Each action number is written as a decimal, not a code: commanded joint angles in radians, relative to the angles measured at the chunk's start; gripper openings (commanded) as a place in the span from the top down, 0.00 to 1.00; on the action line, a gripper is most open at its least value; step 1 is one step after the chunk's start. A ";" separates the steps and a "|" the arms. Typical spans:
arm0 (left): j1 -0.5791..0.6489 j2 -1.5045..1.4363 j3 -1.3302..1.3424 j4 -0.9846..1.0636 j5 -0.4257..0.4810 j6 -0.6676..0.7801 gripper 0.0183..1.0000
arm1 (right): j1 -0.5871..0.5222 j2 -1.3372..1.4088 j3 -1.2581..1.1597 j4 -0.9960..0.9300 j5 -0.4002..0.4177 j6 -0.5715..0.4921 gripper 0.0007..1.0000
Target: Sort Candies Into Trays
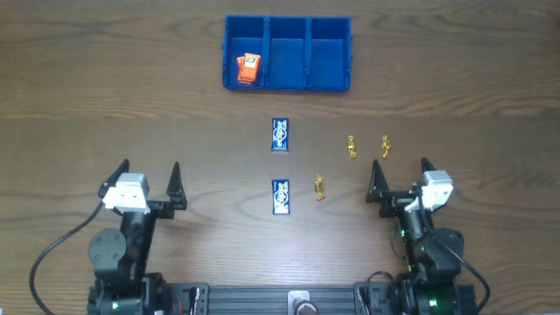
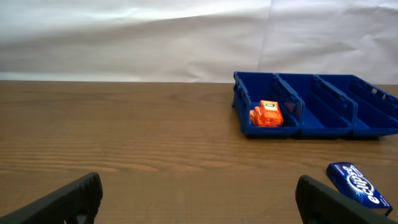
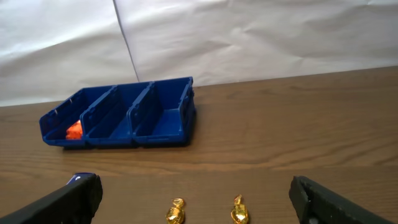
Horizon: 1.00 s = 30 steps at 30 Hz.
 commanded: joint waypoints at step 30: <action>0.006 -0.007 -0.018 -0.035 0.011 0.014 0.00 | -0.005 0.006 0.022 0.033 -0.054 0.056 0.00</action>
